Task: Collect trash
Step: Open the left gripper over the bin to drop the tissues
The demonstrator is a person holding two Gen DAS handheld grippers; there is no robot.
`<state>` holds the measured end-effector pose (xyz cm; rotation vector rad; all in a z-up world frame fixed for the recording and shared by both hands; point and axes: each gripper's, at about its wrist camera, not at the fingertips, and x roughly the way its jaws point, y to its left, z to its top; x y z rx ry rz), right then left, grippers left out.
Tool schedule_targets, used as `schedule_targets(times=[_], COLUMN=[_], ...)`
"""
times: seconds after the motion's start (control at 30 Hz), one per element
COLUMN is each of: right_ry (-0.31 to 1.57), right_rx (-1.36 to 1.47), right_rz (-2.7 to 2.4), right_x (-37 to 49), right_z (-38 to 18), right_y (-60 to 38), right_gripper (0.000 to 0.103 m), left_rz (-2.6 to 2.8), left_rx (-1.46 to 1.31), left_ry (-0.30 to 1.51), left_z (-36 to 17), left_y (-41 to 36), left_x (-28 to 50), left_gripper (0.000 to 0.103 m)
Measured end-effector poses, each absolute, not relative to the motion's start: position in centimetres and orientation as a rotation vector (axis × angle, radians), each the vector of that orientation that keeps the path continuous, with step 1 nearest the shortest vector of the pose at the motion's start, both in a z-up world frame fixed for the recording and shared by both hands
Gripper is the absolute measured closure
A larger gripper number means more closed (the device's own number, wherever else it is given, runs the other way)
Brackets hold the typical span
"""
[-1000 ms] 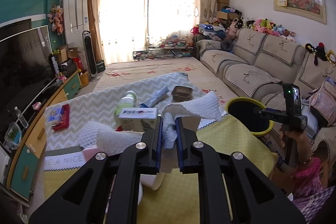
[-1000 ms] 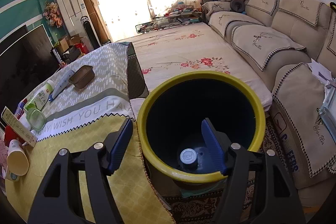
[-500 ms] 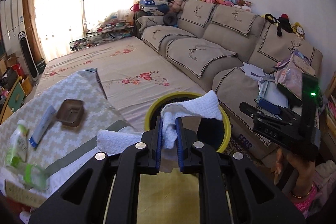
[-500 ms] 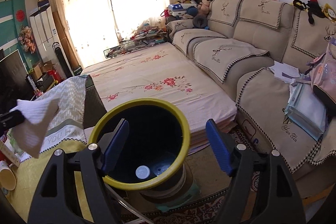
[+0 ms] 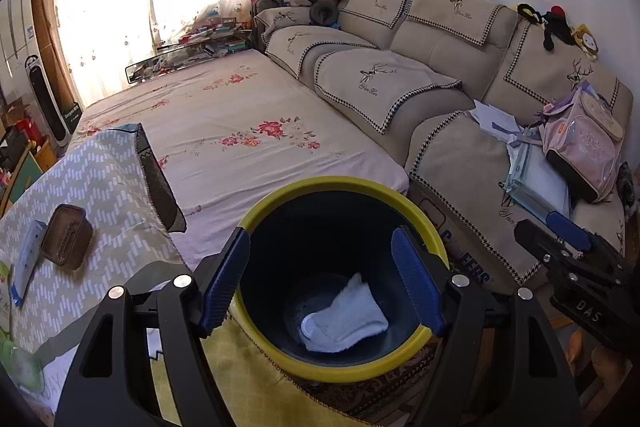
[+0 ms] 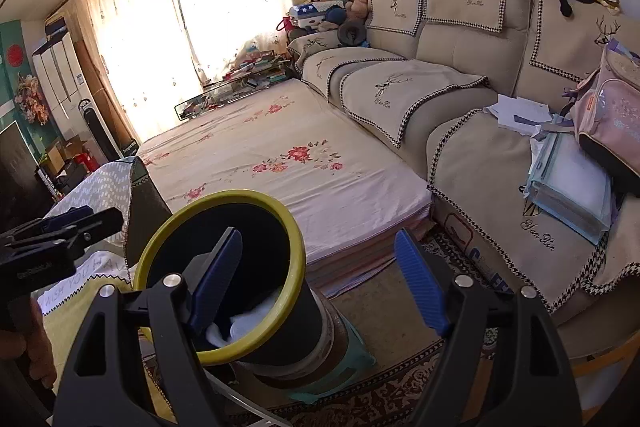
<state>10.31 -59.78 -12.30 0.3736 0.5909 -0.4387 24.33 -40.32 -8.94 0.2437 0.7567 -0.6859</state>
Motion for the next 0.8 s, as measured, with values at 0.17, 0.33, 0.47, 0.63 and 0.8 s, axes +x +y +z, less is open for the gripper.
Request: schedule_targets(times=[0.17, 0.33, 0.47, 0.63, 0.8], right_ry=[0.601, 0.613, 0.627, 0.647, 0.675], right_rx=[0.358, 0.324, 0.28, 0.245, 0.186], right_rz=[-0.39, -0.306, -0.202, -0.017, 0.195], right_x=[11.2, 12.5, 13.8, 15.4, 16.8], right_z=[-12.2, -11.7, -11.3, -10.6, -10.1], right_y=[-57.8, -54.5, -50.5, -44.7, -37.5], right_gripper=[0.028, 0.028, 0.027, 0.027, 0.027], left_rz=[-0.677, -0.619, -0.527, -0.391, -0.25], left_rx=[0.167, 0.123, 0.096, 0.069, 0.015], left_ry=[0.66, 0.584, 0.555, 0.551, 0.554], left_z=[-5.2, -1.6, 0.0, 0.3, -0.4], left_y=[-34.6, -27.5, -21.3, -12.9, -5.2], left_x=[20.7, 17.0, 14.2, 10.9, 8.2], left_gripper=[0.022, 0.017, 0.016, 0.016, 0.016])
